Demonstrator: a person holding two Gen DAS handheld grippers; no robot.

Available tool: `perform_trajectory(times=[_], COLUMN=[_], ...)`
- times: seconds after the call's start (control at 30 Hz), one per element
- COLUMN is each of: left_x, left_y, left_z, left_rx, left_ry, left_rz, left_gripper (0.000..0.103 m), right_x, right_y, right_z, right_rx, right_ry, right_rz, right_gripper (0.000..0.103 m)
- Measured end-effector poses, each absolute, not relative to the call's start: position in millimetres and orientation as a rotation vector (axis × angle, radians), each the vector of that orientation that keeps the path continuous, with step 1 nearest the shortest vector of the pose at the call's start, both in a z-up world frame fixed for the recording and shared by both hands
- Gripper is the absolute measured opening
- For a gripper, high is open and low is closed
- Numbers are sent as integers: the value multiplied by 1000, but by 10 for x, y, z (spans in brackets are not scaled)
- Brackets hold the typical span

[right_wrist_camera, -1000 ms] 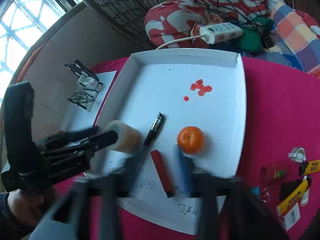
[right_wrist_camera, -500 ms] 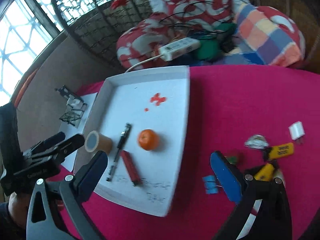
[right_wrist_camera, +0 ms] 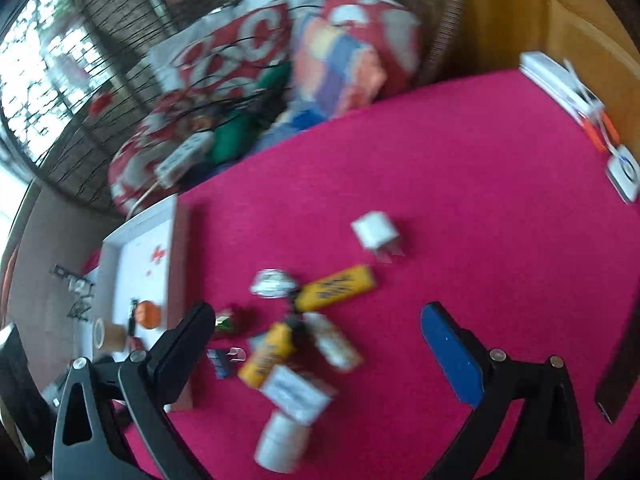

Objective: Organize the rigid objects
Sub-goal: 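Grasp the white pill bottle with the left tool while the right tool grasps the white charger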

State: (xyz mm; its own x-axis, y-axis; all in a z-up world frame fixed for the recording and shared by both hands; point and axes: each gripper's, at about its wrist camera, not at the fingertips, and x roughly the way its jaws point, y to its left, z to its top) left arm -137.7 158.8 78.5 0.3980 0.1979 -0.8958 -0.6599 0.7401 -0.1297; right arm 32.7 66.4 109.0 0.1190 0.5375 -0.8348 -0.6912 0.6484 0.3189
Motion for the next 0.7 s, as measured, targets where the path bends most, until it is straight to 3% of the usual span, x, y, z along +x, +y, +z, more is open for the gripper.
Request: perform_trajectory(times=[0.2,0.53,0.6,0.7], left_x=[-946,-782,-766,-722], left_y=[1191,1013,1010,1022], left_z=[454,255,239,210], left_rx=[-498,-555,-551,-540], left_ry=[1158,1190,1194,1200], left_rz=[450,479,494,530], left_gripper=[103,102,97,96], right_x=[615,871,882,852], right_y=[423,646,742,948], right_z=[1061,944,909,851], right_rx=[-214,-438,-473,-549], right_ry=[1113,1086,1070,1043], right_rz=[836,930,934,971], right_gripper=[103,103,103,92])
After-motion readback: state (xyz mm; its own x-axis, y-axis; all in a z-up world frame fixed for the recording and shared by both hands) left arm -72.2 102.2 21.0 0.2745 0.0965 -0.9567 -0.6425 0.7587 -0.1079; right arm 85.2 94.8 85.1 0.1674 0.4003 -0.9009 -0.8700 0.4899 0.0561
